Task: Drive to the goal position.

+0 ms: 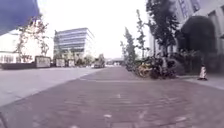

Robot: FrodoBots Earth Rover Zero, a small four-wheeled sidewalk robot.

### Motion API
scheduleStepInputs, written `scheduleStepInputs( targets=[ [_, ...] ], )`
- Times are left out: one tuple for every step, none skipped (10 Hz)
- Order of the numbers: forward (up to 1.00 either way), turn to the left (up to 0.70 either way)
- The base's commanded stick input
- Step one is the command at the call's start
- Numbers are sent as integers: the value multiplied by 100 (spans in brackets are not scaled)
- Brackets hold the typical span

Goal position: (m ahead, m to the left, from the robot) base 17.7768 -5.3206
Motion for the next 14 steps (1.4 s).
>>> scheduleStepInputs(
  targets=[
    [70,0],
    [70,0],
    [70,0],
    [70,0],
    [70,0],
    [70,0],
    [70,0],
    [70,0],
    [70,0],
    [70,0],
    [70,0],
    [70,0],
    [70,0],
    [70,0]
  ],
)
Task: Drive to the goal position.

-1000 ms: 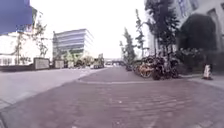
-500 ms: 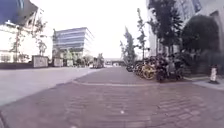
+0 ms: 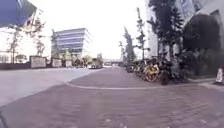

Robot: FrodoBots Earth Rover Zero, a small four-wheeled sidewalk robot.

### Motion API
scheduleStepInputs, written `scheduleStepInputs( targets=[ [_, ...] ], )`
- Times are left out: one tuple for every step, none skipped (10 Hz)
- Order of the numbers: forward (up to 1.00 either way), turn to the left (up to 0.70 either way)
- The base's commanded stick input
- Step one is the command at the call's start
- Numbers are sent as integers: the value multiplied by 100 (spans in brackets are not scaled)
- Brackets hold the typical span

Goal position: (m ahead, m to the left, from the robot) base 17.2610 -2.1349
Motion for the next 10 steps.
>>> scheduleStepInputs(
  targets=[
    [70,0],
    [70,0],
    [70,0],
    [70,0],
    [70,0],
    [70,0],
    [70,0],
    [70,0],
    [70,0],
    [70,0]
  ],
)
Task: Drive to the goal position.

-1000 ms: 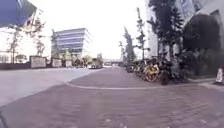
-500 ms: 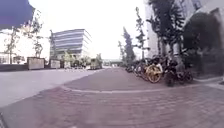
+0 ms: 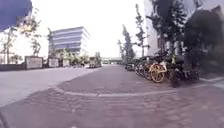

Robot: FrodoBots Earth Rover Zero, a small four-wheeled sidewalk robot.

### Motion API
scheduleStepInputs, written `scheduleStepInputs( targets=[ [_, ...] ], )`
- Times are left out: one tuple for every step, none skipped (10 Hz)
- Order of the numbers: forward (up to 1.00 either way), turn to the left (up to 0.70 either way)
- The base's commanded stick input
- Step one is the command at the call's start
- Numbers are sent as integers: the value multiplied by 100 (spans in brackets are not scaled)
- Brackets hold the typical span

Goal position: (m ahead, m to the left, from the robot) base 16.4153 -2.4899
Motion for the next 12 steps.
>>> scheduleStepInputs(
  targets=[
    [70,0],
    [70,0],
    [70,0],
    [70,0],
    [70,0],
    [70,0],
    [70,0],
    [70,0],
    [70,0],
    [70,0],
    [70,0],
    [70,0]
  ],
)
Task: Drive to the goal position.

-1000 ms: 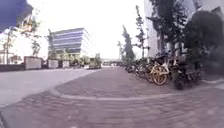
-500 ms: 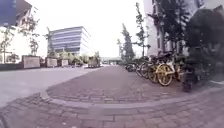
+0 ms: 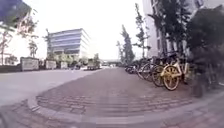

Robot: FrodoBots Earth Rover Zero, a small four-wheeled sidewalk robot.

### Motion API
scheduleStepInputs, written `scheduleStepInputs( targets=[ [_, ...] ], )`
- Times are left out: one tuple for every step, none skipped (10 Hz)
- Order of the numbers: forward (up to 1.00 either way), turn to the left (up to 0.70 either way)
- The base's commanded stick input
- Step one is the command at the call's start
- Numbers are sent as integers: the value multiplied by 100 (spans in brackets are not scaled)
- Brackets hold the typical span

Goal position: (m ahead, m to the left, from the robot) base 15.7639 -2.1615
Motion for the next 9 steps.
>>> scheduleStepInputs(
  targets=[
    [70,0],
    [70,0],
    [70,0],
    [70,0],
    [70,0],
    [70,0],
    [70,0],
    [70,0],
    [70,0]
  ],
)
